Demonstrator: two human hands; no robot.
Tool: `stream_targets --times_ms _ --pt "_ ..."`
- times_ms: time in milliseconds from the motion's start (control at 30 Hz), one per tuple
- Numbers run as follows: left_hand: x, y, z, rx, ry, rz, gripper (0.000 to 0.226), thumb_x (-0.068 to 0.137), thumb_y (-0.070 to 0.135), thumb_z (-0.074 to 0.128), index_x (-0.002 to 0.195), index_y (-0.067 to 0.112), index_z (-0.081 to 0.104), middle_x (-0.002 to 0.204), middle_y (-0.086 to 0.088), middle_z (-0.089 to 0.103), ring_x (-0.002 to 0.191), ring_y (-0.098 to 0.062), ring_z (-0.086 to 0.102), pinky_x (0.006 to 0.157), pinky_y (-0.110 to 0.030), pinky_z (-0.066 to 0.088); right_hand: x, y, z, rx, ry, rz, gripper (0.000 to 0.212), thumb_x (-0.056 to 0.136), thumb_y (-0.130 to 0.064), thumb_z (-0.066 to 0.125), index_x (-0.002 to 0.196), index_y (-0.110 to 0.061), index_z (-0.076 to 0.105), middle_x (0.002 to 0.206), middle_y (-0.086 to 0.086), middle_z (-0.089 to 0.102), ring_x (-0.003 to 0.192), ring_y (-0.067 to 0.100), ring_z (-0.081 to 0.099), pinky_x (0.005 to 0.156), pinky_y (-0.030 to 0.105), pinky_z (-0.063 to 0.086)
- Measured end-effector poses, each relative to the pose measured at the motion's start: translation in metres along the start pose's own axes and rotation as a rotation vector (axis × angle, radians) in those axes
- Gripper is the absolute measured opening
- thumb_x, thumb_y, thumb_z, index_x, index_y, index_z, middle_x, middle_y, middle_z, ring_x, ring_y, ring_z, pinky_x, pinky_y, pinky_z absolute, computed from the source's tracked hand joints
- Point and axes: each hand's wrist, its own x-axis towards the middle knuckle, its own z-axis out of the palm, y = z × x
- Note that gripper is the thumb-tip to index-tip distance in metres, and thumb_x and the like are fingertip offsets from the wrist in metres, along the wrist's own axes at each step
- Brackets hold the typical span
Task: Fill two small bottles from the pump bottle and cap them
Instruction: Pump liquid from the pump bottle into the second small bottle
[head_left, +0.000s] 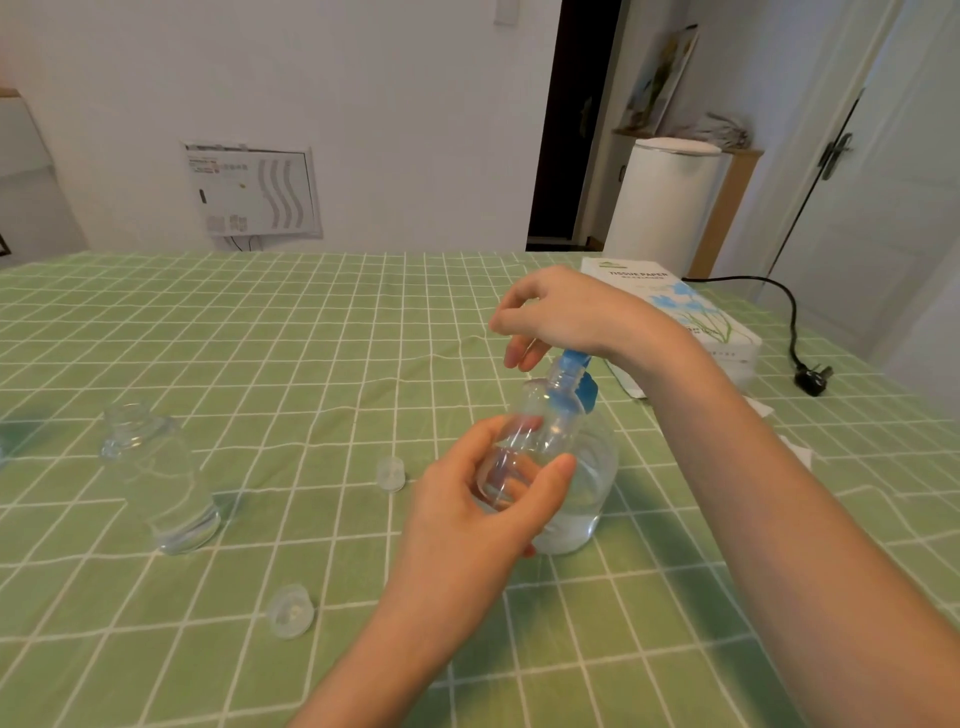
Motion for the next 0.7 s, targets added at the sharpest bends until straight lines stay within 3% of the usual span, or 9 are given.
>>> stream_targets --times_ms 200,367,533,633,700 --pt "0.0 0.0 0.0 0.014 0.001 0.008 0.042 0.06 0.047 0.066 0.1 0.032 0.065 0.062 0.009 0.062 0.055 -0.004 0.056 0.049 -0.015 0.048 0.0 0.001 0.003 0.023 -0.046 0.012 0.022 0.092 -0.022 0.055 0.107 -0.009 0.063 0.077 0.001 0.073 0.094 0.03 0.068 0.098 0.045 0.048" --pt "-0.002 -0.002 -0.001 0.007 -0.009 -0.002 0.04 0.06 0.047 0.066 0.097 0.033 0.066 0.063 0.006 0.061 0.054 -0.005 0.055 0.049 -0.015 0.049 -0.001 0.003 0.008 0.046 -0.049 0.031 0.025 0.092 -0.018 0.055 0.109 -0.002 0.063 0.073 0.001 0.072 0.1 0.042 0.064 0.099 0.049 0.047" --pt "-0.003 -0.003 -0.002 0.012 -0.014 -0.01 0.039 0.062 0.046 0.067 0.098 0.034 0.065 0.064 0.008 0.063 0.053 -0.002 0.056 0.049 -0.015 0.049 0.0 0.006 0.012 0.073 -0.053 0.046 0.024 0.092 -0.019 0.055 0.109 -0.002 0.062 0.076 0.004 0.072 0.109 0.043 0.058 0.1 0.052 0.046" --pt "-0.002 -0.004 -0.001 -0.001 -0.006 -0.013 0.036 0.062 0.045 0.067 0.096 0.035 0.065 0.061 0.009 0.061 0.052 -0.002 0.055 0.048 -0.015 0.048 0.0 0.006 0.012 0.07 -0.021 0.027 0.019 0.092 -0.02 0.053 0.103 -0.008 0.064 0.073 0.003 0.071 0.091 0.042 0.064 0.098 0.05 0.047" --pt "-0.002 -0.003 -0.001 -0.001 -0.003 0.0 0.038 0.059 0.048 0.066 0.096 0.035 0.065 0.061 0.009 0.061 0.052 -0.003 0.055 0.048 -0.014 0.047 -0.001 0.005 0.01 0.073 0.007 0.015 0.019 0.092 -0.022 0.052 0.103 -0.011 0.063 0.075 0.003 0.072 0.077 0.029 0.06 0.097 0.049 0.048"
